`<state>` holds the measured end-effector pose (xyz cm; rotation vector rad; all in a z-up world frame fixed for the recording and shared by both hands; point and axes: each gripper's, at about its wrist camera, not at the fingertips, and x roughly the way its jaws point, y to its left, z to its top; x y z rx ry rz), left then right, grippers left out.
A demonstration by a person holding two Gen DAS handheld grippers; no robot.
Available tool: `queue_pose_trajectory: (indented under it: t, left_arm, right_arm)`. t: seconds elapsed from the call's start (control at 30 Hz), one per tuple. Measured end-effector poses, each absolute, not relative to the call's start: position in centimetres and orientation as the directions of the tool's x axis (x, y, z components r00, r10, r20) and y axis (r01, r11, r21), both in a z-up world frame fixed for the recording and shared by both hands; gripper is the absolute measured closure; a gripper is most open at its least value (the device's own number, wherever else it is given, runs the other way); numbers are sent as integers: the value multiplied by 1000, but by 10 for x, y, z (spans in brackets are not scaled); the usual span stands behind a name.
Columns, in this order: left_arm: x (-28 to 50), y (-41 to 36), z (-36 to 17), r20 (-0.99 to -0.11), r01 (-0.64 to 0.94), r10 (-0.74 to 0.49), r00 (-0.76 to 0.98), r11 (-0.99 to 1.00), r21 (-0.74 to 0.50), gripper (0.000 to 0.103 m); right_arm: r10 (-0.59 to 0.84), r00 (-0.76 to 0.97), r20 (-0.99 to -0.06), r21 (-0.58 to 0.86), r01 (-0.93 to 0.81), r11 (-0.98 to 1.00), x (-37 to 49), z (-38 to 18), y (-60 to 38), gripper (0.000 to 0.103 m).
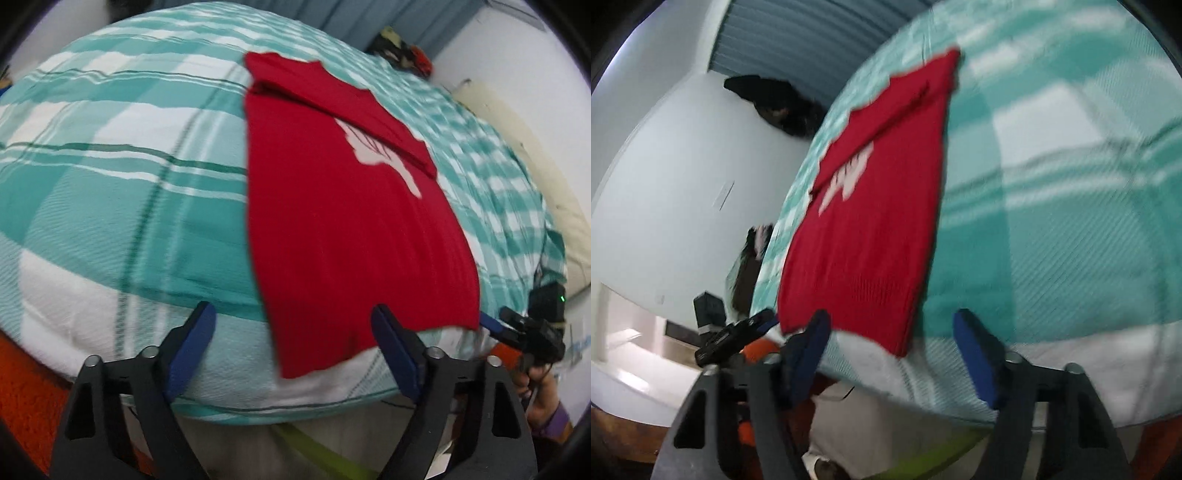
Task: Fold small clothes
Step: 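Grasp the sweater hem with both grippers and fold it up toward the collar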
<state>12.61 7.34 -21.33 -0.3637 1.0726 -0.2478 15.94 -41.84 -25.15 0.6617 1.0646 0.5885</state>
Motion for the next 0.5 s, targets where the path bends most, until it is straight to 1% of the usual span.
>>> queue_pose_trajectory:
  t: [0.07,0.13,0.2,0.23,0.27,0.3,0.37,0.5]
  left_arm:
    - [128,70,-213,-798,42,-409,443,898,-437,32]
    - [131,69,-217,-790,43,-448,420,879,-475,36]
    - [134,66,-221,-789,40,-471,395,867,-497,51]
    - [136,65,-224,-796,33,-471,381,867,-497,72]
    - [138,65,-226,-802,26,-469,370,868,-496,98]
    - [139,67,-226,-790,17,-498,357,849,-528,97]
    - [134,72,-218,-764,-1,-522,380,826,-564,97]
    - [133,80,-192,-675,-3,-593,439,750,-662,97]
  right_arm:
    - [748,328,-578,758,-123,640,162,-257,-413,43]
    - [764,303,-569,770,-131,625,164,-259,-406,43]
    - [757,291,-585,762,-124,636,170,-265,-399,47]
    - [755,286,-590,759,-120,639,171,-269,-397,61]
    - [751,284,-596,756,-118,644,175,-271,-395,85]
    - [733,293,-613,739,-116,664,178,-271,-395,98]
    - [730,310,-609,737,-121,665,178,-266,-398,98]
    - [749,399,-529,772,-140,620,173,-240,-412,98]
